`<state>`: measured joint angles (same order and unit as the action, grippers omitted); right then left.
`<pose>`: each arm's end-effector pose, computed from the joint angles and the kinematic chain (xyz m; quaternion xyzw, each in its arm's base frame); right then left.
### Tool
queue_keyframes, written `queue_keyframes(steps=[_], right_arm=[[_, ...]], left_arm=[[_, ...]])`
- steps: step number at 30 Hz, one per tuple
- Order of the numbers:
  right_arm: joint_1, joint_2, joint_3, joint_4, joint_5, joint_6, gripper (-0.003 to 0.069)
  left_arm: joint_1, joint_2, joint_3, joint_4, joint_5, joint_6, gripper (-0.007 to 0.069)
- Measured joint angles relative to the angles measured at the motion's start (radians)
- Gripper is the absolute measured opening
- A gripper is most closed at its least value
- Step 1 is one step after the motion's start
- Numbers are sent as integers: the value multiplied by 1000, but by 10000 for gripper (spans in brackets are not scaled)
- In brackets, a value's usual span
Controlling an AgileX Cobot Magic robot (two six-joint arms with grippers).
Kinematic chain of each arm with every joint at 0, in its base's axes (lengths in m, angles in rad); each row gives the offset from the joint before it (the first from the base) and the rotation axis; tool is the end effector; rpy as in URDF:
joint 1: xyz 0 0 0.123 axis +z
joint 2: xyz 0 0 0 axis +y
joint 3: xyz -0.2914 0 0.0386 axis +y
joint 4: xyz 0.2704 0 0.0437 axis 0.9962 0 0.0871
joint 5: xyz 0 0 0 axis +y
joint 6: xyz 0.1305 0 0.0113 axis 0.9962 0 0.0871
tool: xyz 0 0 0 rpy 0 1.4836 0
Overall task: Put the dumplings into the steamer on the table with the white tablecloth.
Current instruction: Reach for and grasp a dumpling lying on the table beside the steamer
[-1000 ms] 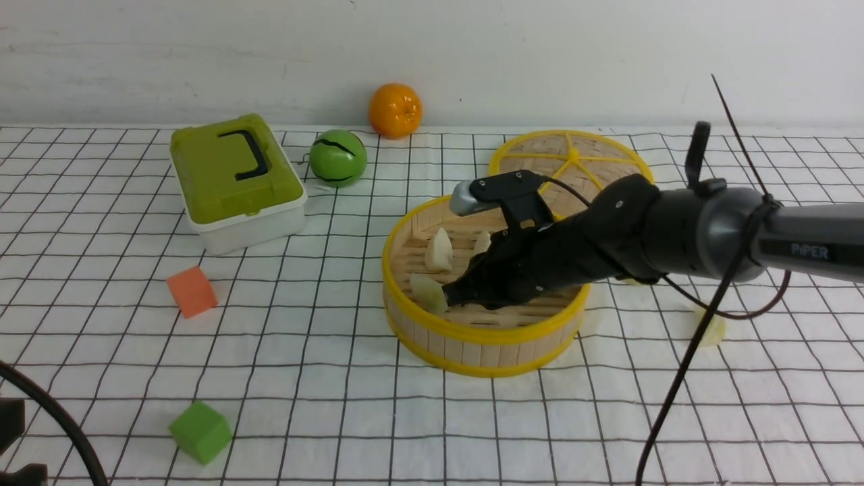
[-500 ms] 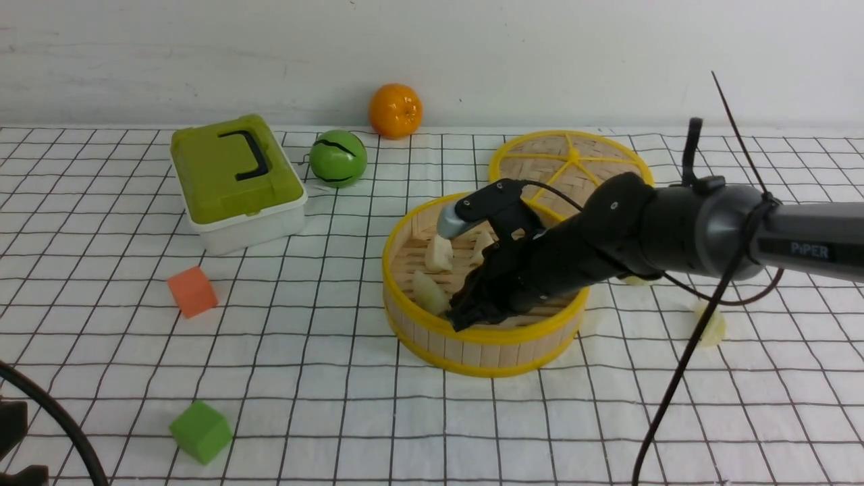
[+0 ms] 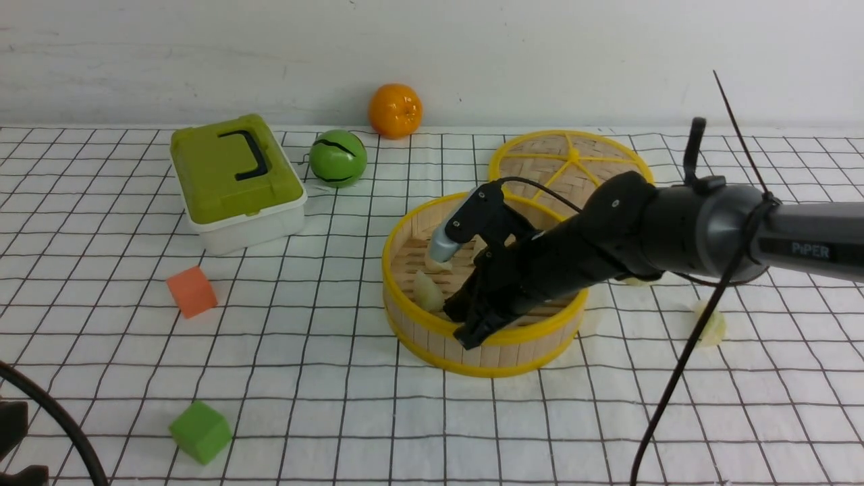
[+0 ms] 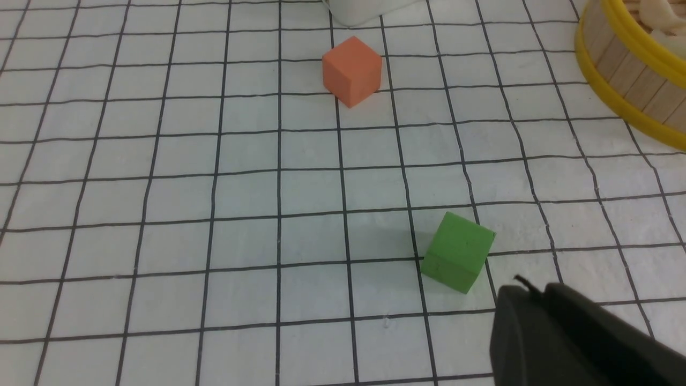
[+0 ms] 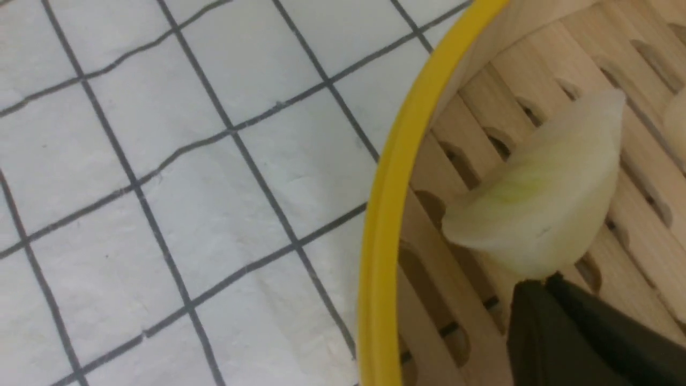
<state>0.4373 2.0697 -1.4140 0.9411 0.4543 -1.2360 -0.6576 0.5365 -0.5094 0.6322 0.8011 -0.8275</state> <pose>0.4289 0.2519 0.1383 -0.4104 0.8261 0.1842 0.3395 0.1418 -0.0392 0.2711 0.0338 0.8758 -0.0443 0.4794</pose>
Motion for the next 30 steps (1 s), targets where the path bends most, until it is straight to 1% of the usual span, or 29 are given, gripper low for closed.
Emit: queue_keyframes(steps=[5,8,10,13,16,17,18,19,20,21,22,23,27,28,30], right_arm=[[1,0,1,95,0,-73,1],[1,0,1,101,9,-98,1],[1,-1,1,82,27,-105,1],[1,-8,1,18,60,-106,3],[-7,-34,1,-76,87,-65,6],[-8,-35,1,-81,87,-60,6],[-17,-51,2,-114,89,-25,7],[-21,-56,2,-120,89,-13,8],[-47,-88,2,-144,89,60,10],[-51,-92,2,-146,89,60,10],[-86,-130,2,-162,90,136,13],[-102,-146,2,-164,91,181,16],[-257,-235,1,-203,137,490,54],[-265,-239,1,-208,146,504,57],[-371,-240,0,-309,221,689,134]], left_arm=[[0,0,0,0,0,0,37],[0,0,0,0,0,0,37],[0,0,0,0,0,0,37],[0,0,0,0,0,0,38],[0,0,0,0,0,0,39],[0,0,0,0,0,0,39],[0,0,0,0,0,0,40],[0,0,0,0,0,0,40],[0,0,0,0,0,0,41],[0,0,0,0,0,0,41],[0,0,0,0,0,0,43],[0,0,0,0,0,0,44],[0,0,0,0,-1,0,50],[0,0,0,0,-2,0,51],[0,0,0,0,-7,0,54]])
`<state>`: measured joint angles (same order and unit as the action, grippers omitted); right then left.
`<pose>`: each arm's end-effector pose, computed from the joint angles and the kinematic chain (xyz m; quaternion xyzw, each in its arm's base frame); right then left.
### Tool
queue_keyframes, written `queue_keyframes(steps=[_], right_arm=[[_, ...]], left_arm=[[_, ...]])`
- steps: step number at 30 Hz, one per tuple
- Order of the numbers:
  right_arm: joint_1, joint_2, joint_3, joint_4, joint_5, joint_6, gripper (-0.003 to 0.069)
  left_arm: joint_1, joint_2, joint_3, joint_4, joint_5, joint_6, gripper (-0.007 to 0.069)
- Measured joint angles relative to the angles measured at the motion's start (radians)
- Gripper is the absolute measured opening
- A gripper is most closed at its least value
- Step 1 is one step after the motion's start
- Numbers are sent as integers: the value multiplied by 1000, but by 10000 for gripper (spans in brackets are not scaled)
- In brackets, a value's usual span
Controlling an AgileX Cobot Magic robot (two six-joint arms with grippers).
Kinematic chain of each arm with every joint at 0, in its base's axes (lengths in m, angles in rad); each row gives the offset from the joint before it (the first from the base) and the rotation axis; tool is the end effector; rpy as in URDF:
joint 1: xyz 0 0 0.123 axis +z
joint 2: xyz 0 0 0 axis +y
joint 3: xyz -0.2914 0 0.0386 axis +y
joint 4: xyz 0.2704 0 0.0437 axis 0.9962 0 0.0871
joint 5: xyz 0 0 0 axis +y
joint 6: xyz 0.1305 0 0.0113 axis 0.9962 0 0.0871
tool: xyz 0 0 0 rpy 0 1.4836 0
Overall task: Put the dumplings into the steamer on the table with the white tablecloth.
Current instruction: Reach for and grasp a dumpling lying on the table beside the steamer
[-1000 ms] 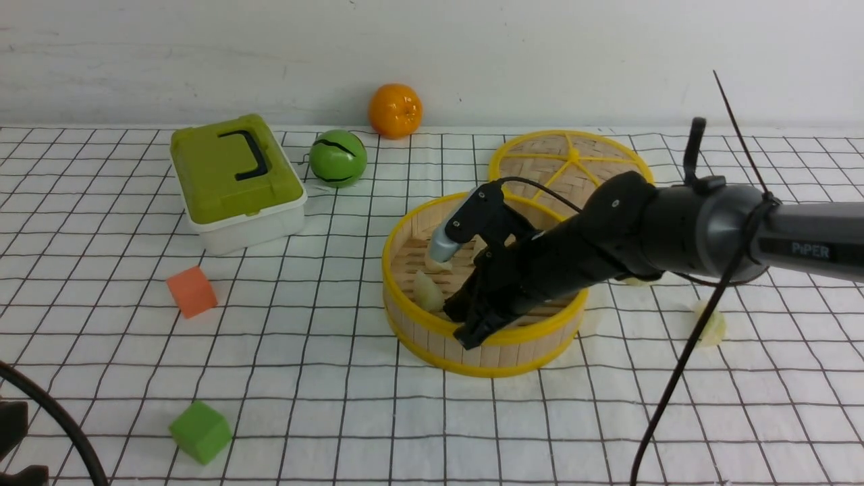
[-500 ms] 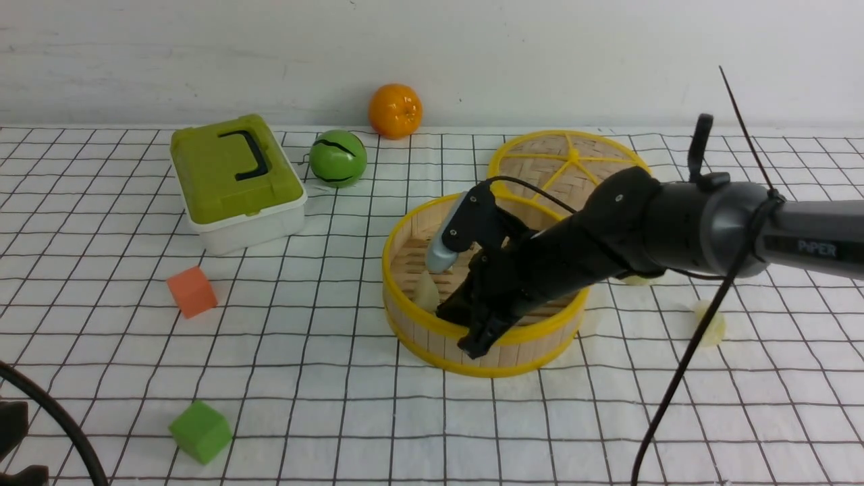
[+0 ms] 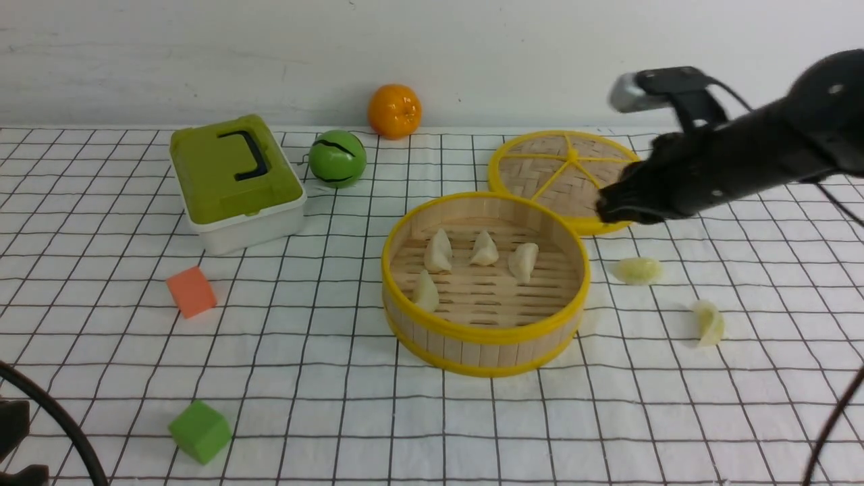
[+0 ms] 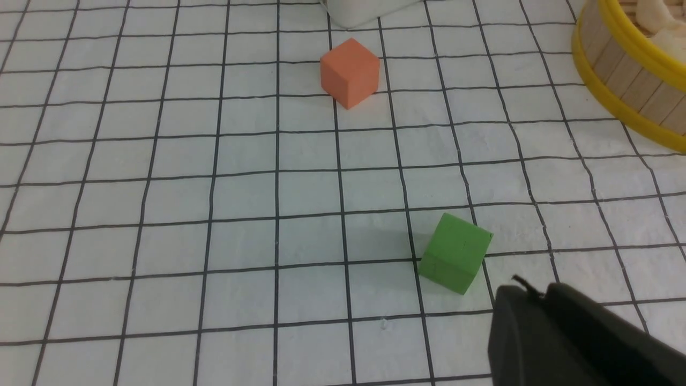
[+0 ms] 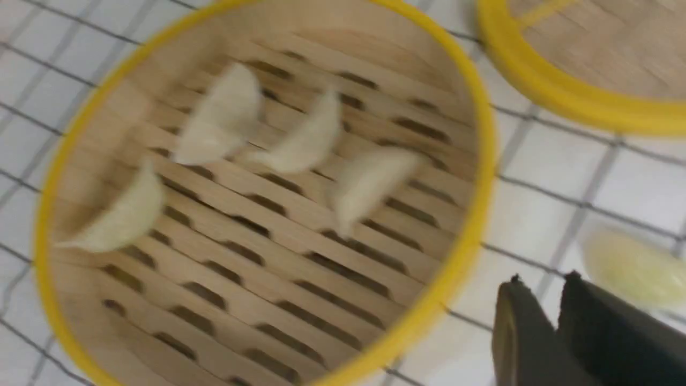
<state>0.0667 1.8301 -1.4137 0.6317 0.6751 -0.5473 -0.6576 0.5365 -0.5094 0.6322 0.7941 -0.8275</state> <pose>0.4481 0.0784 0.2297 -0.1056 0.9239 0.1836 0.3185 0.1421 -0.0399 0.2717 0.0349 0.8746 -0.0466 0.4814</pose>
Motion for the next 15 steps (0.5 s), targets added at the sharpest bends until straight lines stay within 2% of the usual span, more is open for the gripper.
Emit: queue_keyframes(steps=[1,2,4,5,8,10,12,14,15], right_arm=[[-6,2,0,-11,7,0,134],[-47,21,0,-99,59,94,198],[-79,53,1,-211,108,202,291],[-81,57,1,-222,112,222,310],[-94,101,6,-356,128,342,437],[-94,120,6,-383,107,383,476],[-94,139,6,-379,82,394,479],[-94,159,6,-372,64,400,461],[-94,179,6,-366,58,401,428]], left_arm=[[0,0,0,0,0,0,54],[0,0,0,0,-2,0,55],[0,0,0,0,-2,0,56],[0,0,0,0,-2,0,57],[0,0,0,0,-5,0,57],[0,0,0,0,-8,0,57],[0,0,0,0,-9,0,59],[0,0,0,1,-9,0,62],[0,0,0,1,-9,0,64]])
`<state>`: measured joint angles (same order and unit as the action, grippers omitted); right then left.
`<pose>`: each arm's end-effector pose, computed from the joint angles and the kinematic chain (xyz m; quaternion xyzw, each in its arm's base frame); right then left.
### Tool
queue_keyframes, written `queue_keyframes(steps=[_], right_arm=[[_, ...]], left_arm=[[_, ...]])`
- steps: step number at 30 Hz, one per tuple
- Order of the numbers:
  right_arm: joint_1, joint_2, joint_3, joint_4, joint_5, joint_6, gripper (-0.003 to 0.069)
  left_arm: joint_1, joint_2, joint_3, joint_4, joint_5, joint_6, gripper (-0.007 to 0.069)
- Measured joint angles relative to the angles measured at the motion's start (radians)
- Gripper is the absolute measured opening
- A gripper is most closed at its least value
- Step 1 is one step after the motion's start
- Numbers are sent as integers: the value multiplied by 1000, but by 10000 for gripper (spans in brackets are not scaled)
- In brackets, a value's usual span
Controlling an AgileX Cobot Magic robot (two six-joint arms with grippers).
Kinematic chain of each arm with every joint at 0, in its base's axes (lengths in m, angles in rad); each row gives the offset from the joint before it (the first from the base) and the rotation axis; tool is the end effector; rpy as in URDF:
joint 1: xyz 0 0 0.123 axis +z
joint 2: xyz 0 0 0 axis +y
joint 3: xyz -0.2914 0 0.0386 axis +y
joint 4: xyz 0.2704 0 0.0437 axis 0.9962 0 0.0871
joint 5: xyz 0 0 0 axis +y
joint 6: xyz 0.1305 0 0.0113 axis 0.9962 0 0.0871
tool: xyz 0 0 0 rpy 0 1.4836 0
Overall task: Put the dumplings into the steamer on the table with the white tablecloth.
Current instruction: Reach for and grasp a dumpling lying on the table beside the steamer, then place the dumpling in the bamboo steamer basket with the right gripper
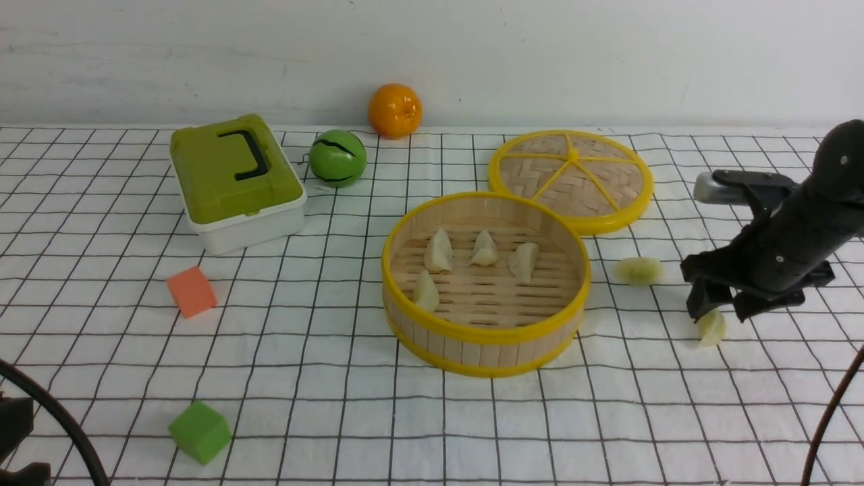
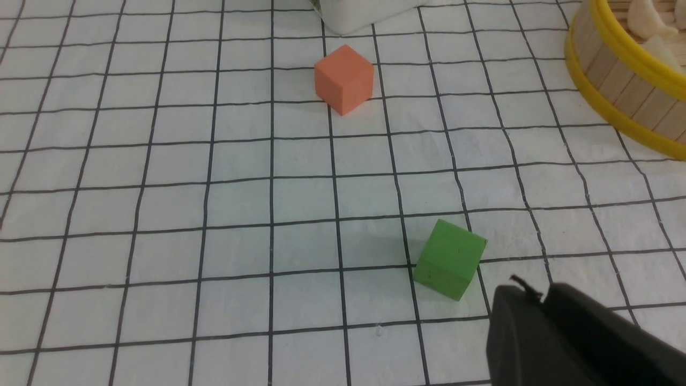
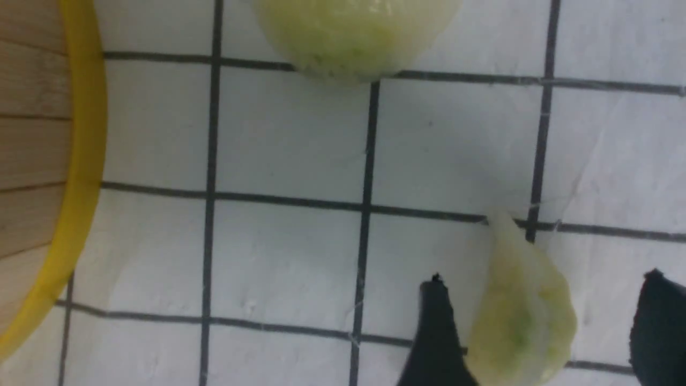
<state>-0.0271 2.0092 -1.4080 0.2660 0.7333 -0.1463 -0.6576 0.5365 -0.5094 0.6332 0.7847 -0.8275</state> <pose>0.4499 0.0109 0.1320 0.0245 0.9814 0.0893 0.1680 0.1425 -0.0408 0.2725 0.0366 0.8728 -0.0494 0.4843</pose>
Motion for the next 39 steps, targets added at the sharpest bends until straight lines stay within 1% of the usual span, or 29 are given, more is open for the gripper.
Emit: queue_keyframes(steps=[1,6,7,13,16,19,20,21,24,25,26,27,31,39], right_arm=[[0,3,0,-1,0,0,416],[-1,32,-8,0,-9,1,209],[-1,32,-9,0,-5,1,191],[2,-11,-26,17,81,1,197],[39,-89,-74,48,95,1,197],[124,-147,-124,75,86,1,197],[185,-161,-138,80,69,1,197],[223,-162,-144,86,53,1,197],[356,-142,-149,102,-28,1,197],[373,-134,-149,102,-42,1,197],[432,-99,-149,104,-97,1,197],[461,-74,-149,104,-130,1,197],[506,14,-149,104,-211,1,197],[496,75,-149,99,-234,5,197]], left_arm=[[0,0,0,0,0,0,64],[0,0,0,0,0,0,72],[0,0,0,0,0,0,72],[0,0,0,0,0,0,74],[0,0,0,0,-3,0,76],[0,0,0,1,-7,0,80],[0,0,0,1,-7,0,81],[0,0,0,1,-8,0,82],[0,0,0,1,-8,0,83],[0,0,0,1,-8,0,83],[0,0,0,1,-8,0,83],[0,0,0,1,-8,0,85],[0,0,0,0,4,0,90],[0,0,0,-1,20,0,93]])
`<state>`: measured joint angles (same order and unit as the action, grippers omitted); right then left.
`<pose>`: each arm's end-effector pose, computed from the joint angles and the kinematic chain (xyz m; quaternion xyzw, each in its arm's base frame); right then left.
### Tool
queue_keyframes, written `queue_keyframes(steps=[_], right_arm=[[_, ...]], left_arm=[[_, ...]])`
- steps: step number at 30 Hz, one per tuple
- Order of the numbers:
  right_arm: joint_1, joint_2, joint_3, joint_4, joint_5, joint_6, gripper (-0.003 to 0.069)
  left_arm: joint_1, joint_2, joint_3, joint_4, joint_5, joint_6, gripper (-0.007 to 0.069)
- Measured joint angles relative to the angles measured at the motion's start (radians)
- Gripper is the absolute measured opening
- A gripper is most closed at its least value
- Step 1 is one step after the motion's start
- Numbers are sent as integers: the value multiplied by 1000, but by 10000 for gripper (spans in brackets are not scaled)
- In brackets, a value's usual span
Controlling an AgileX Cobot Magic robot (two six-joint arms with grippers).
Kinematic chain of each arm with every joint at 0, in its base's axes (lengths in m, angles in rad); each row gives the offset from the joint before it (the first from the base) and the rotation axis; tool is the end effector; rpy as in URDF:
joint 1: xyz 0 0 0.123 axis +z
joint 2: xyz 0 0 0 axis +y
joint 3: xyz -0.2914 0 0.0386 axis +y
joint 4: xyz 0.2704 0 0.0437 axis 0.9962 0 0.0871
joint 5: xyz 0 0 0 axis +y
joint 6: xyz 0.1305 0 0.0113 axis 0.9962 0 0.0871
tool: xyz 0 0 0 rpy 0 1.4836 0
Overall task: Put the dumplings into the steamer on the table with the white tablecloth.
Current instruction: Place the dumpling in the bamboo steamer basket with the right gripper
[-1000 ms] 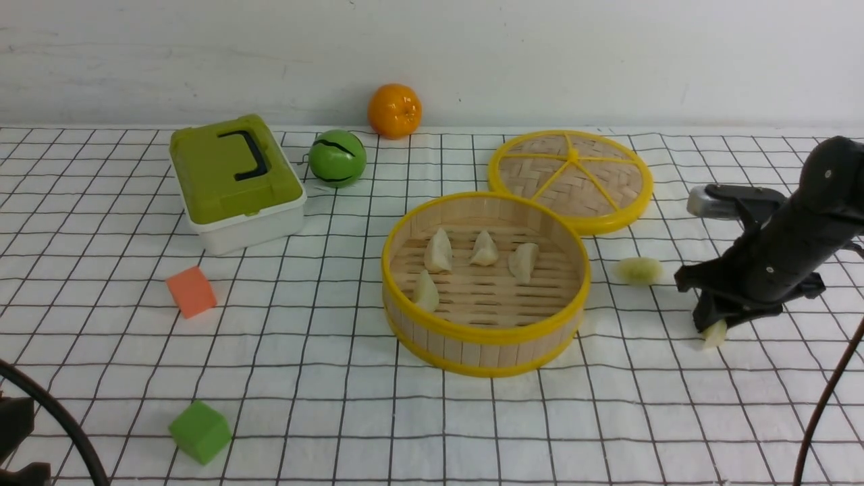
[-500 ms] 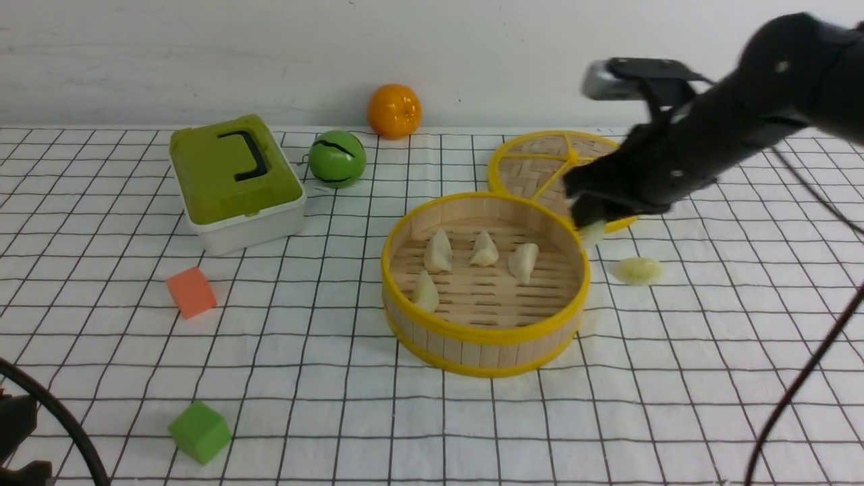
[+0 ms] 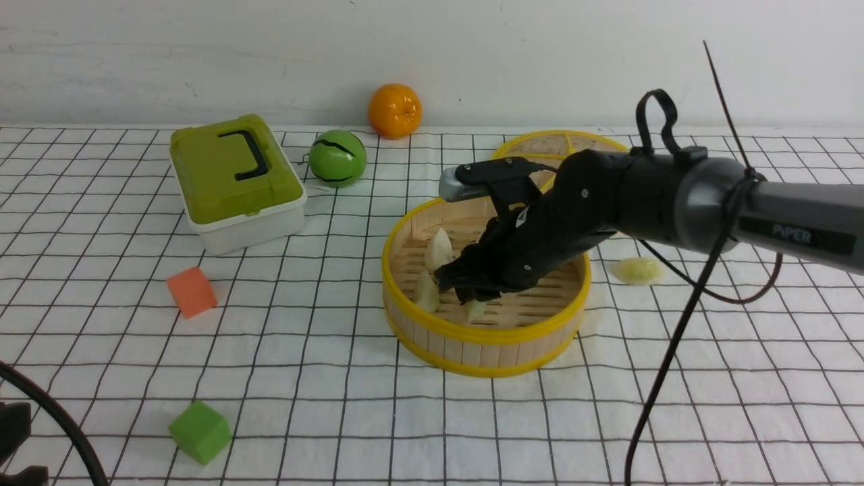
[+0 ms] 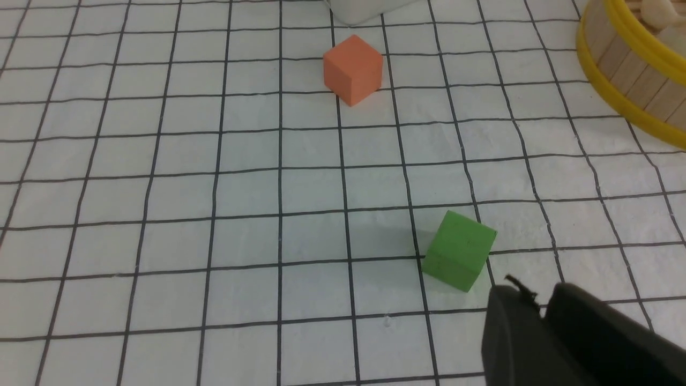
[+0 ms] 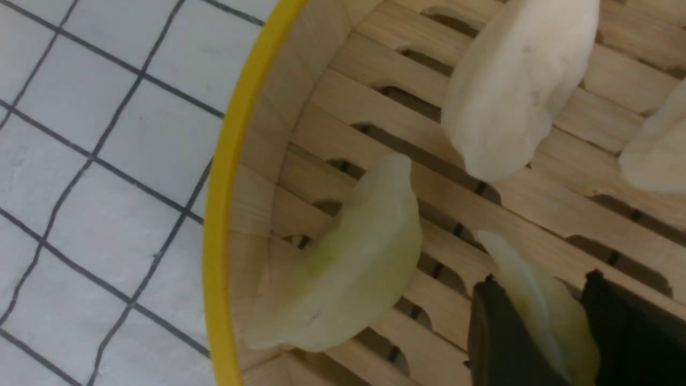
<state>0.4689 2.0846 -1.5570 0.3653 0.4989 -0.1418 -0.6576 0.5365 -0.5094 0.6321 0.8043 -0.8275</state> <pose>0.4461 0.2511 0.1574 -0.1622 0.9290 0.1801 0.2798 0.1417 -0.0389 0.2709 0.0333 0.8764 -0.0433 0.4784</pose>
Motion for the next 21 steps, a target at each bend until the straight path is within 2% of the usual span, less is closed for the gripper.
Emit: queue_keyframes(steps=[2,5,6,8,12,16,21], right_arm=[[-4,0,0,2,2,4,213],[-7,0,0,3,27,8,294],[-7,0,0,3,28,8,294],[-8,0,0,5,39,11,384],[-10,-10,0,6,47,43,470],[-13,-78,-9,-33,99,48,491],[-81,-178,-138,-210,279,27,492]], left_arm=[[0,0,0,0,0,0,93],[0,0,0,0,0,0,94],[0,0,0,0,0,0,94],[0,0,0,0,0,0,97],[0,0,0,0,0,0,103],[0,0,0,0,-1,0,104],[0,0,0,0,-5,0,109]])
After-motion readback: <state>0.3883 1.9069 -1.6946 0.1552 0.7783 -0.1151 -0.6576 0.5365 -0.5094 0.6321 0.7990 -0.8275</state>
